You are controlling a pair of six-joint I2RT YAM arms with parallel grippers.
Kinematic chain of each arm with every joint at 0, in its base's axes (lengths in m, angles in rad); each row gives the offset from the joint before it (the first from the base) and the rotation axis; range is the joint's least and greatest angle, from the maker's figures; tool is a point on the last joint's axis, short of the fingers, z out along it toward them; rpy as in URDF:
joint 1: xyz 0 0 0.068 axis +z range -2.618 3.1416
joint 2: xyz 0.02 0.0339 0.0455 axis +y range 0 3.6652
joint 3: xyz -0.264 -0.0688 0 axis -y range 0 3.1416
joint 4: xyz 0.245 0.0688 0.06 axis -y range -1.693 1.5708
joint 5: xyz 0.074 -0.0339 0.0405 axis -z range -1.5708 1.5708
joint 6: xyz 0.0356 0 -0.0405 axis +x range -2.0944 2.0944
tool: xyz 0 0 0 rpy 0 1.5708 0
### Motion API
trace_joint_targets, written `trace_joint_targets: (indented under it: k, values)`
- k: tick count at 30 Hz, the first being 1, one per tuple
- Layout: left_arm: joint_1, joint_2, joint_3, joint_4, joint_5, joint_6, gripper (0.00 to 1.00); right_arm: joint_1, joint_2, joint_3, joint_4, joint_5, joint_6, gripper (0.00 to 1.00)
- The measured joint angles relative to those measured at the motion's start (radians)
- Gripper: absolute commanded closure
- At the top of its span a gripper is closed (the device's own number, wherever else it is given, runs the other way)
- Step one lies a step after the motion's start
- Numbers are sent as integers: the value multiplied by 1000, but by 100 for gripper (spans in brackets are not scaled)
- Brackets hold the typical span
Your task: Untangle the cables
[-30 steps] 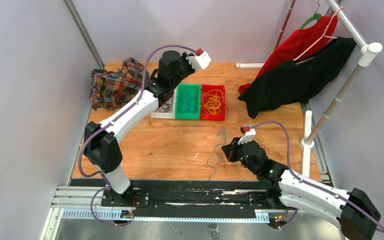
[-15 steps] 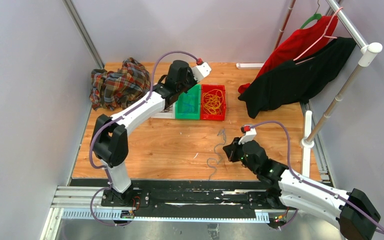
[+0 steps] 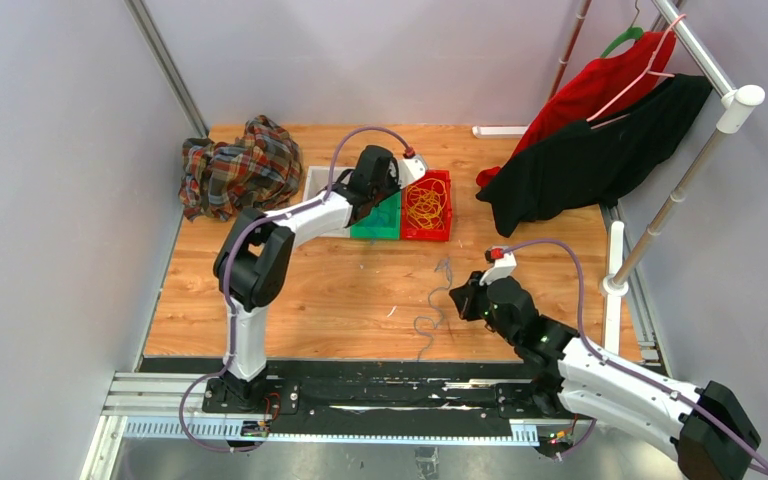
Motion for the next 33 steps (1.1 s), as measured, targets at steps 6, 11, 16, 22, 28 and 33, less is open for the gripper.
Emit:
trace_joint_targets:
  k: [6,11,16,22,28,33]
  values:
    - [6,64,1,26,-24,35,77,-9,0,7,-21,0,0,99]
    - [15,134,119,-73,-31,58,37,-11,-5,20,-52,-2,-1,99]
    - [24,130,232,-175,-18,54,27,-11,-21,21,-67,-5,-4,99]
    - [34,62,285,-314,64,27,27,-11,-28,21,-79,-6,-9,99]
    - [39,-57,260,-441,204,-2,28,-11,-29,21,-86,-6,-10,93]
    - [40,-147,121,-494,330,-16,37,-11,-27,21,-88,-6,-13,88]
